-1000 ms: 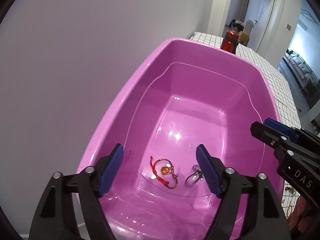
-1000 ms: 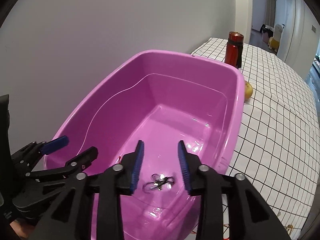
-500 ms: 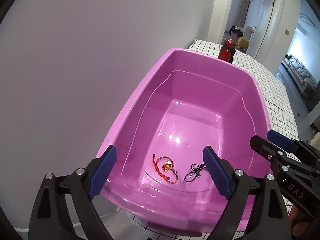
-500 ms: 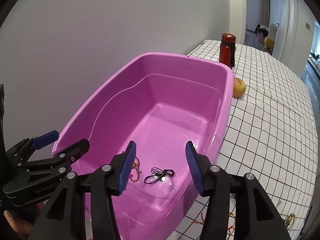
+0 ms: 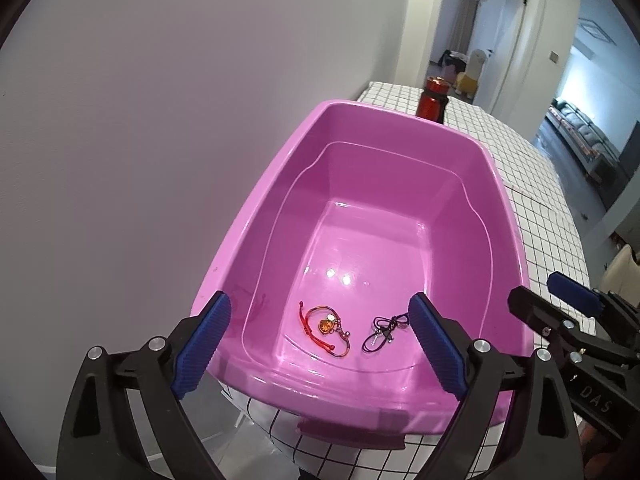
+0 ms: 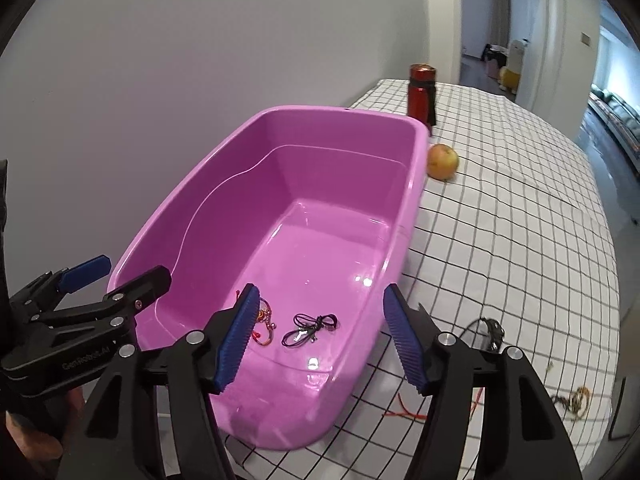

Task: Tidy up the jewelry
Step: 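Withdraw both open tools from the tub back over the table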

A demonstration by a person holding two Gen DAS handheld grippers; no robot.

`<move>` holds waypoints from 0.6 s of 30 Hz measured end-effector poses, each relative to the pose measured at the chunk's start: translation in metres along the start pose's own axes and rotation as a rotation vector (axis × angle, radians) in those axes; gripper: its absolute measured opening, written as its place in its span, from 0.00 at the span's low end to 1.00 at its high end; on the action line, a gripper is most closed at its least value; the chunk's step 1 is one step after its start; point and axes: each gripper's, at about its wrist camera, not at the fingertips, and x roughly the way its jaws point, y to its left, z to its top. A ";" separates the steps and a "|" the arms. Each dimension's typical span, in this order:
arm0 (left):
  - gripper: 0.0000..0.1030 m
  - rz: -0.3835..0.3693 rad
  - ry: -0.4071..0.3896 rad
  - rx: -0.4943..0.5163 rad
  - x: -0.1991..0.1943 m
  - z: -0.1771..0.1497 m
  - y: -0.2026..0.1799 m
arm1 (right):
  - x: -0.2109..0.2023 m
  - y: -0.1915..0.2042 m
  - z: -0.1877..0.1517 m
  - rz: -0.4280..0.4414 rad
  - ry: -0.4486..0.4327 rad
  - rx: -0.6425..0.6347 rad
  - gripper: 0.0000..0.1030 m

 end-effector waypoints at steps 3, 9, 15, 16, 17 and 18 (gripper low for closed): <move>0.86 -0.003 -0.007 0.033 -0.001 -0.004 -0.003 | -0.008 -0.004 -0.008 -0.036 -0.011 0.029 0.63; 0.86 -0.039 -0.006 0.064 -0.003 -0.012 -0.014 | -0.023 -0.020 -0.027 -0.092 -0.007 0.100 0.64; 0.86 -0.075 -0.015 0.096 -0.014 -0.024 -0.040 | -0.043 -0.047 -0.056 -0.143 0.002 0.144 0.64; 0.86 -0.079 -0.015 0.100 -0.016 -0.026 -0.045 | -0.049 -0.053 -0.061 -0.150 0.002 0.150 0.64; 0.86 -0.084 -0.017 0.108 -0.019 -0.030 -0.053 | -0.053 -0.058 -0.065 -0.154 0.001 0.157 0.64; 0.86 -0.085 -0.020 0.112 -0.022 -0.032 -0.058 | -0.056 -0.063 -0.068 -0.156 -0.001 0.163 0.64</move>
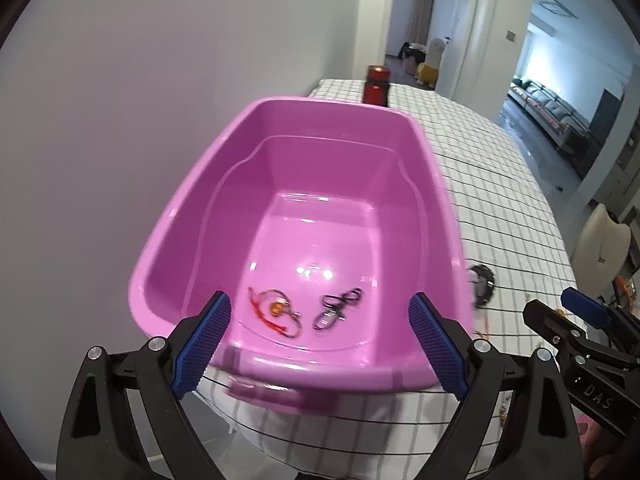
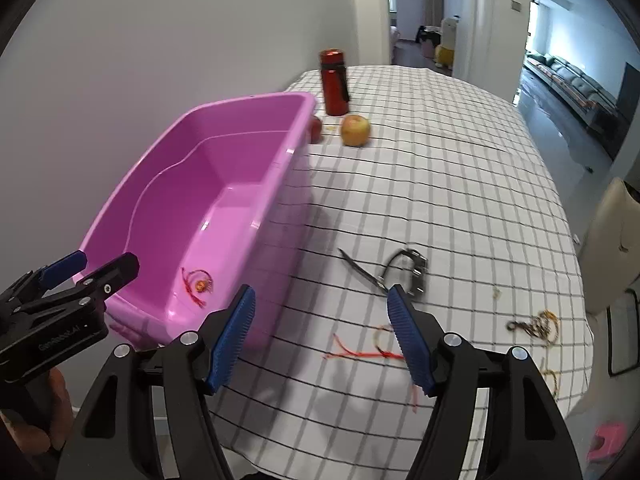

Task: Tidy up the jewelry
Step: 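Withdraw both open tools from the tub back over the table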

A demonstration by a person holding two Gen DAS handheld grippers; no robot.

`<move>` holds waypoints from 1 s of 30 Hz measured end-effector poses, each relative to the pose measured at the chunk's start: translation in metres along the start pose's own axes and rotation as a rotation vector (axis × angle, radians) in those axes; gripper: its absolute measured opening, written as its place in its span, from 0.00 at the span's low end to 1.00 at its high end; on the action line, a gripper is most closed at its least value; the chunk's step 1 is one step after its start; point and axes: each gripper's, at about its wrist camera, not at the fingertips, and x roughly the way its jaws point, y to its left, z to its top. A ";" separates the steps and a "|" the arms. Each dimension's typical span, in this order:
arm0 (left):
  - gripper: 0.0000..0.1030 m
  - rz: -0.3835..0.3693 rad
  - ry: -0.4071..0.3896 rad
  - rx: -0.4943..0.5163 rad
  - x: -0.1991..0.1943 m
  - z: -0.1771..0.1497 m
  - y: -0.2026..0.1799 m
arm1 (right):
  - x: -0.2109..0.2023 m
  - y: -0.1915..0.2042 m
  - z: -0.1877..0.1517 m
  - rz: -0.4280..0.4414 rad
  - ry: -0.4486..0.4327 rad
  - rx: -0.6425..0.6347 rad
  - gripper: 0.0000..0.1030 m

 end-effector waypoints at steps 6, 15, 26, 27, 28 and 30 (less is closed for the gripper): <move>0.86 0.016 -0.015 0.017 -0.021 -0.024 -0.052 | -0.025 -0.050 -0.022 0.016 -0.022 0.021 0.64; 0.89 0.066 0.003 -0.015 -0.049 -0.083 -0.131 | -0.060 -0.141 -0.079 0.084 -0.023 0.009 0.68; 0.89 0.067 0.058 0.052 -0.042 -0.147 -0.194 | -0.067 -0.233 -0.148 0.032 0.014 0.115 0.68; 0.89 0.059 0.062 0.063 -0.038 -0.151 -0.198 | -0.068 -0.238 -0.154 0.024 0.008 0.131 0.68; 0.89 0.048 0.064 0.078 -0.033 -0.156 -0.202 | -0.070 -0.241 -0.160 0.010 0.000 0.142 0.68; 0.89 0.026 0.078 0.095 -0.021 -0.166 -0.209 | -0.071 -0.244 -0.170 -0.023 0.000 0.163 0.68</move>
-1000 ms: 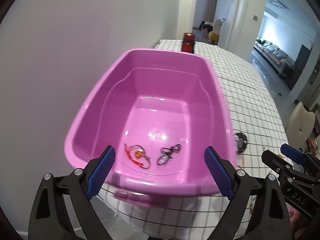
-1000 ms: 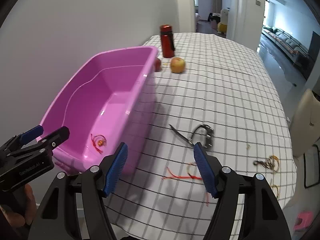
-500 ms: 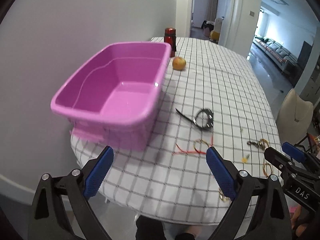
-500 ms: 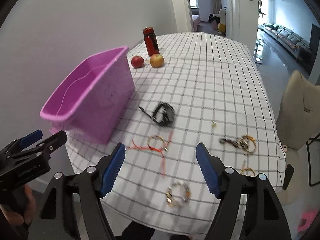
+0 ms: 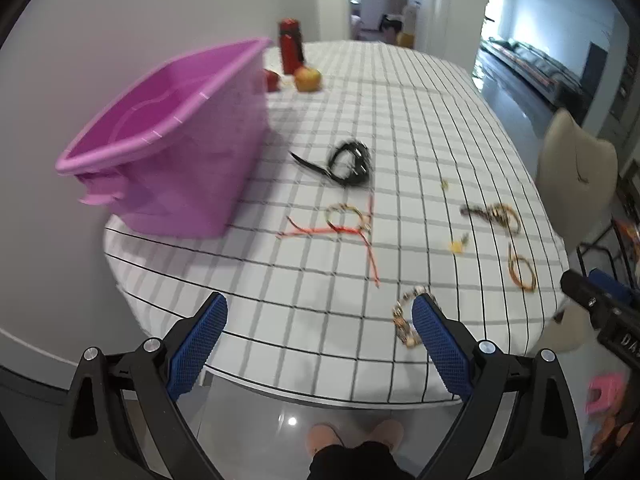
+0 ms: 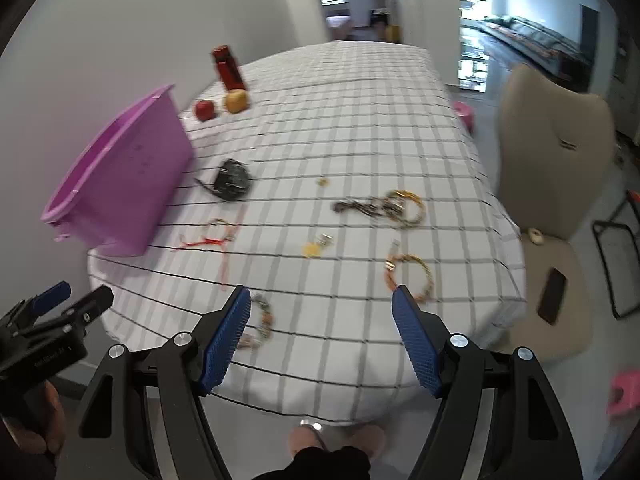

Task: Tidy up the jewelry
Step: 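Withdraw both open tools from the tub back over the table, then grasp the beaded bracelet with the left tool while the right tool grasps the braided orange bracelet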

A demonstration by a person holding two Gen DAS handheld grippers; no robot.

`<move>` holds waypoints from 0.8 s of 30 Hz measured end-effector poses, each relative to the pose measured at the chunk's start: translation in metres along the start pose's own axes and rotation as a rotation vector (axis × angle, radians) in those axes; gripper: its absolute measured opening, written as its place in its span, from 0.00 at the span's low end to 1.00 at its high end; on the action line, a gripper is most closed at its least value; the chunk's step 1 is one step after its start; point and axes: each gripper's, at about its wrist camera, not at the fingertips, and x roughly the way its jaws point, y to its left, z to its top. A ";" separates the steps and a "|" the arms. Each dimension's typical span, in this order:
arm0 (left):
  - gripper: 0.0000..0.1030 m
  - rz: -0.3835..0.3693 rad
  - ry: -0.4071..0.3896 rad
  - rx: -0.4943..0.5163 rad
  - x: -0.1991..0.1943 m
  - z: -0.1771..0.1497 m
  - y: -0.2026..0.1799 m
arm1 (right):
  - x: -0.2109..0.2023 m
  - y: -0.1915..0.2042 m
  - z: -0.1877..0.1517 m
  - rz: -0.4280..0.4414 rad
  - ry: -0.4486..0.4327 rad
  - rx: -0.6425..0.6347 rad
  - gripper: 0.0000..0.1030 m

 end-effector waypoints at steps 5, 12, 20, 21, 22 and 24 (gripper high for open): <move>0.89 -0.020 0.023 -0.010 0.020 -0.018 -0.018 | 0.008 -0.016 -0.019 -0.026 0.018 0.004 0.68; 0.89 -0.020 0.007 -0.039 0.036 -0.036 -0.057 | 0.031 -0.056 -0.030 -0.015 0.049 -0.012 0.68; 0.89 0.114 -0.080 -0.123 0.056 -0.050 -0.106 | 0.067 -0.101 -0.019 0.094 0.060 -0.111 0.68; 0.89 0.122 -0.085 -0.129 0.058 -0.051 -0.109 | 0.071 -0.104 -0.018 0.105 0.057 -0.124 0.68; 0.89 0.131 -0.092 -0.139 0.061 -0.053 -0.112 | 0.074 -0.107 -0.017 0.114 0.053 -0.137 0.68; 0.89 0.140 -0.108 -0.152 0.066 -0.057 -0.118 | 0.082 -0.111 -0.018 0.122 0.045 -0.169 0.68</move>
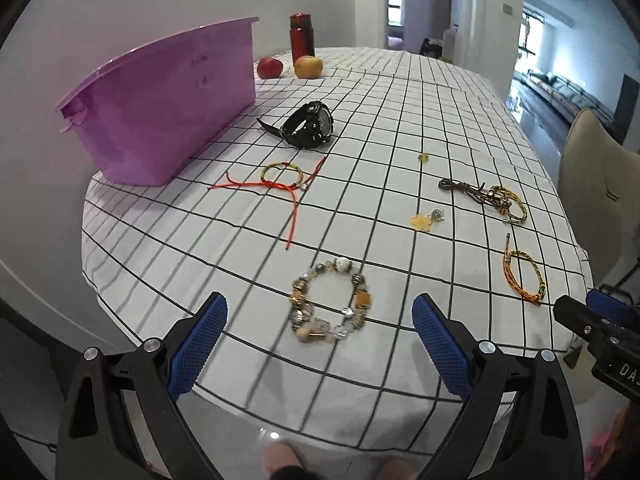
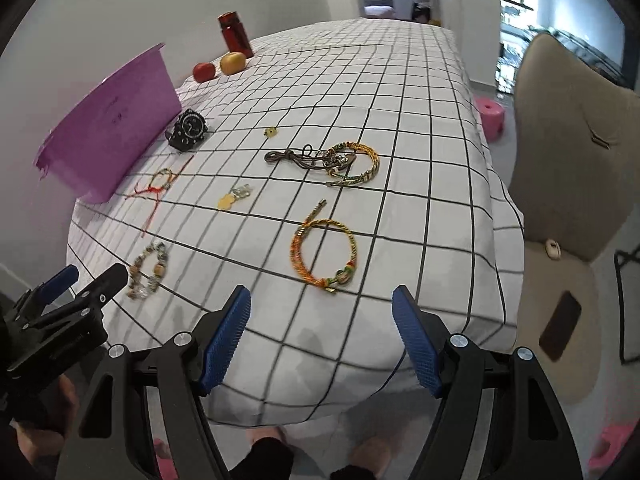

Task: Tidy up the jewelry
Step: 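Grasp the beaded bracelet with the left tool while the right tool grasps the braided orange bracelet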

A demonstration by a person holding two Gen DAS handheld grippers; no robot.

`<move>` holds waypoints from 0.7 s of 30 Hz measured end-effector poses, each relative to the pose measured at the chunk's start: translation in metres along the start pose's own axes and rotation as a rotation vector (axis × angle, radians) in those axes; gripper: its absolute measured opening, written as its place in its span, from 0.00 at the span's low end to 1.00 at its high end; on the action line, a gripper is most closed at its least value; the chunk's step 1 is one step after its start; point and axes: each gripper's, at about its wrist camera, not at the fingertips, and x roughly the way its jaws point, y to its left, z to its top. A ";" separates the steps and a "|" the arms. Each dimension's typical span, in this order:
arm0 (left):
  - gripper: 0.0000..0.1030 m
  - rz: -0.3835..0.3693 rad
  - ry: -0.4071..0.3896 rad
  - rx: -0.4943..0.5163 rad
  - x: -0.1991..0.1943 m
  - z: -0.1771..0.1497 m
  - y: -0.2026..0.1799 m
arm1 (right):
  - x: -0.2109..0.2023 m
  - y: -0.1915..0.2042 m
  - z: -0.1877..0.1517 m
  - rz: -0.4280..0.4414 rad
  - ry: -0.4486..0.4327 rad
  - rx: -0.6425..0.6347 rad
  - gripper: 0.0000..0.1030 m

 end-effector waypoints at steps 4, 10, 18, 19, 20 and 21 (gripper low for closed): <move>0.89 0.026 -0.024 0.005 0.009 -0.004 -0.008 | 0.009 -0.006 -0.003 0.024 -0.016 -0.007 0.68; 0.89 0.024 -0.085 0.044 0.017 -0.007 -0.015 | 0.020 -0.007 -0.007 0.013 -0.068 -0.013 0.68; 0.89 -0.056 -0.072 0.066 0.029 -0.008 -0.026 | 0.035 -0.001 -0.008 -0.036 -0.065 -0.030 0.68; 0.89 -0.064 -0.070 0.064 0.031 -0.007 -0.026 | 0.035 0.000 -0.007 -0.040 -0.068 -0.031 0.68; 0.89 -0.072 -0.068 0.059 0.032 -0.007 -0.027 | 0.035 0.001 -0.006 -0.044 -0.072 -0.033 0.68; 0.89 -0.083 -0.068 0.056 0.034 -0.007 -0.027 | 0.035 0.002 -0.006 -0.049 -0.078 -0.038 0.68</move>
